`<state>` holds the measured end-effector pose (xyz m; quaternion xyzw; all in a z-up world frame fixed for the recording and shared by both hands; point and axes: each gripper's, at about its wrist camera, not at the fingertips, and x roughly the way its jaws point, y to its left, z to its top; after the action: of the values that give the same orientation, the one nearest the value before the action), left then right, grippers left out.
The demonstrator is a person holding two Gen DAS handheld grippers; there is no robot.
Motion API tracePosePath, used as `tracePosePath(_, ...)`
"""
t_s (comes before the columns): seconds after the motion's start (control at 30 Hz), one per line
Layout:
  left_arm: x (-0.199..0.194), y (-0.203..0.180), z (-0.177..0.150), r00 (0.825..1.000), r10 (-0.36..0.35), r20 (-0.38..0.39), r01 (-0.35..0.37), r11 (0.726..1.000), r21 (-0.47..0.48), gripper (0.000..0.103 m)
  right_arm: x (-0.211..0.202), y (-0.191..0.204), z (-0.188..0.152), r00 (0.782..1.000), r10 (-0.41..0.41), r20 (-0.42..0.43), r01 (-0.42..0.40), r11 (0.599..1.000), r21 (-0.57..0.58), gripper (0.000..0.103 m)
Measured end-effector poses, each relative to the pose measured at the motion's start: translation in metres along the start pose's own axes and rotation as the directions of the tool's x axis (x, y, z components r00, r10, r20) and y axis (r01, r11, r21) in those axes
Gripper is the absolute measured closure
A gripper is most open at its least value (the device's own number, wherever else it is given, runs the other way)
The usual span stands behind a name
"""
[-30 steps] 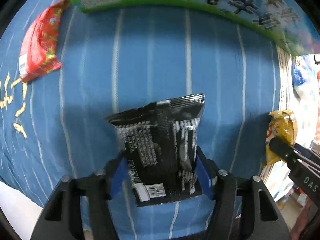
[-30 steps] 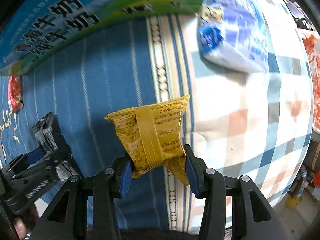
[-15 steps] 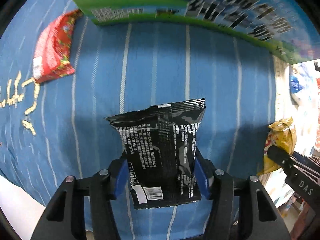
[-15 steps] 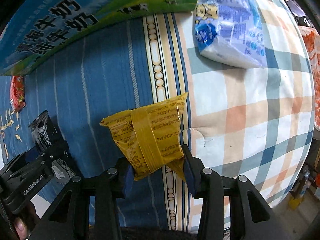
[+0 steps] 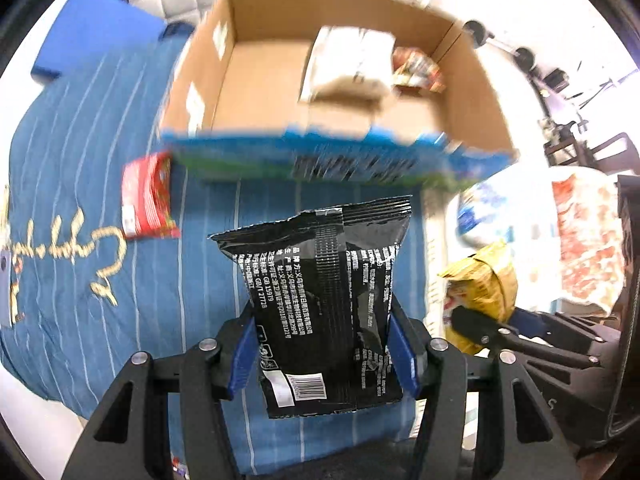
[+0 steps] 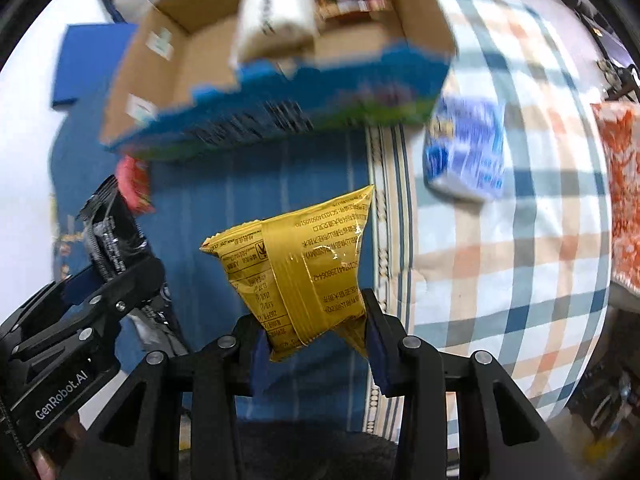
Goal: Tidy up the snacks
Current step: 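Lower both packets into the cardboard box and open both tools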
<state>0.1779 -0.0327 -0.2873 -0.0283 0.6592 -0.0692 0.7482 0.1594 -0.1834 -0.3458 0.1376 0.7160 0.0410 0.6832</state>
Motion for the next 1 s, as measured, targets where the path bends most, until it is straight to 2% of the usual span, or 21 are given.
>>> tracePosePath(0.27,-0.045,0.001,0.057,0.994,-0.012,0.107,0.008,0.999,0.036,0.048,-0.070,0.006,0.049,0.990,0.068,0.125,-0.067,0.998,-0.011,0.061)
tracePosePath(0.43,-0.055,0.012,0.100,0.990,-0.019,0.140,0.014,0.999,0.033,0.048,-0.082,0.018,0.093,0.985,0.082,0.154,-0.082,0.997,-0.008,0.061)
tracePosePath(0.53,-0.050,0.021,0.132,0.991,0.013,0.134,-0.017,0.999,0.031,0.048,-0.074,0.019,0.125,0.987,0.087,0.134,-0.088,0.996,-0.001,0.061)
tracePosePath(0.8,0.018,0.050,0.218,0.999,0.042,-0.010,-0.042,0.999,0.009,0.048,-0.002,0.021,0.197,0.999,-0.010,0.044,0.008,0.999,0.042,0.060)
tracePosePath(0.9,0.056,0.057,0.241,0.995,0.069,-0.078,-0.068,0.997,0.022,0.048,0.028,0.015,0.216,0.997,-0.072,0.003,0.072,0.996,0.050,0.061)
tracePosePath(1.0,0.093,0.064,0.258,0.986,0.091,-0.138,-0.086,0.996,0.037,0.048,0.049,0.013,0.227,0.995,-0.091,-0.036,0.093,0.995,0.047,0.061)
